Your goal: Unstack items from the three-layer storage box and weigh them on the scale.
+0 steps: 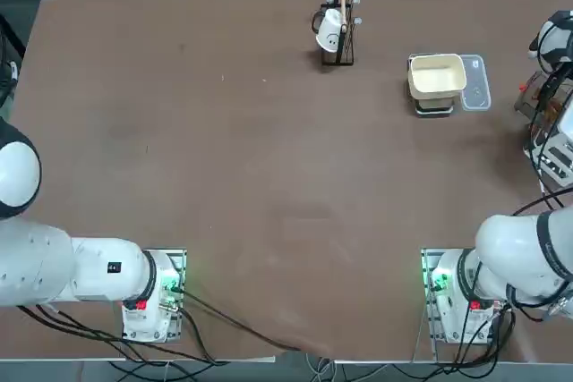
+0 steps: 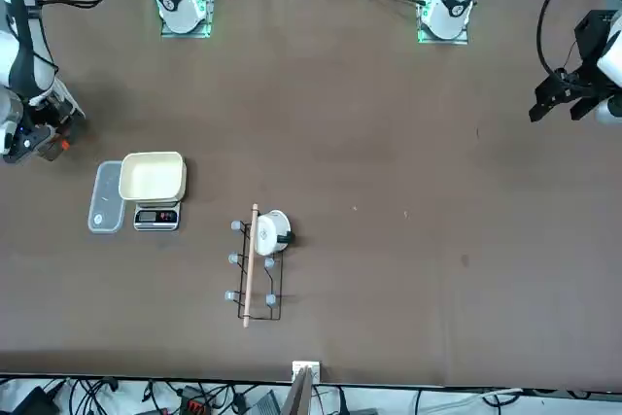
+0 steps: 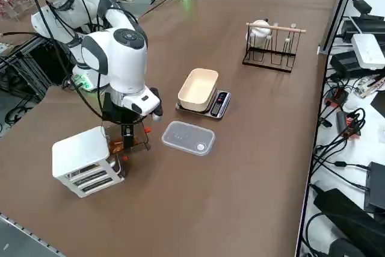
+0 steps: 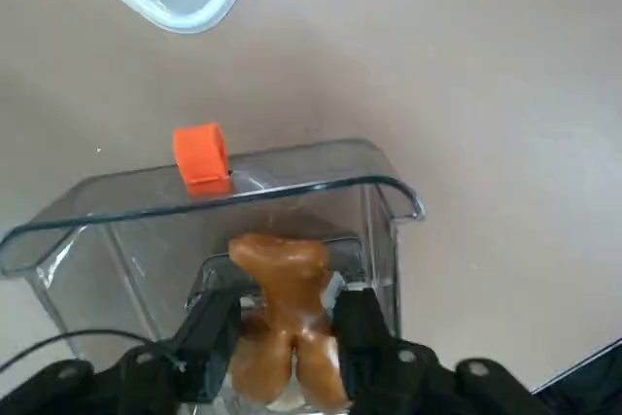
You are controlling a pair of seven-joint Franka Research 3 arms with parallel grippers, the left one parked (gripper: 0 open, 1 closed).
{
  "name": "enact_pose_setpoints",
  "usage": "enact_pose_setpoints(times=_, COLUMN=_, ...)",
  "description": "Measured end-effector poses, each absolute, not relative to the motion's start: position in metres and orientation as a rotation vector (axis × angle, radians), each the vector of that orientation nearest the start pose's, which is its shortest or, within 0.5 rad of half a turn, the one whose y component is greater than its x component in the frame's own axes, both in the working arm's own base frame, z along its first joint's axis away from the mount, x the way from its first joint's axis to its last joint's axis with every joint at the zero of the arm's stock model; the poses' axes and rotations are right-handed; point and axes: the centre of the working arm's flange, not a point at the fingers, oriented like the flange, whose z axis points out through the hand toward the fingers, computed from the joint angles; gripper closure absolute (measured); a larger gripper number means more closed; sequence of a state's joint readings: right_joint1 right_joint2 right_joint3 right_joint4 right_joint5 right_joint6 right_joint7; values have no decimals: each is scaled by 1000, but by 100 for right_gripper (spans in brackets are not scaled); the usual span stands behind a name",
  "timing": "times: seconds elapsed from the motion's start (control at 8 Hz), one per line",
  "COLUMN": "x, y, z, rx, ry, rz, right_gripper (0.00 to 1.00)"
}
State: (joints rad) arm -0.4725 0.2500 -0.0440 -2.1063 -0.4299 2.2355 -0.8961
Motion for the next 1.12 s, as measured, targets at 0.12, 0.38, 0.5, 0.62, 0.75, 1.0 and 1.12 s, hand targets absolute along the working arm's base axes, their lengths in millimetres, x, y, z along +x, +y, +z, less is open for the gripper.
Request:
enact_pose_setpoints(times=0.12, x=485, y=-289, z=291, rx=-3097, ry=-1073, rz=506, right_gripper=44)
enact_pose_setpoints(times=0.38, x=485, y=-289, z=292, rx=-3102, ry=-1065, rz=503, right_gripper=53)
enact_pose_setpoints(times=0.5, x=485, y=-289, z=294, rx=-3105, ry=-1060, rz=504, right_gripper=60)
enact_pose_setpoints(times=0.62, x=483, y=-289, z=296, rx=-3102, ry=-1047, rz=518, right_gripper=63)
enact_pose_setpoints(times=0.75, x=481, y=-290, z=297, rx=-3091, ry=-1031, rz=546, right_gripper=63)
enact_pose_setpoints(times=1.0, x=483, y=-290, z=314, rx=-3079, ry=-951, rz=553, right_gripper=63)
enact_pose_setpoints(times=1.12, x=485, y=-290, z=321, rx=-3078, ry=-923, rz=537, right_gripper=63)
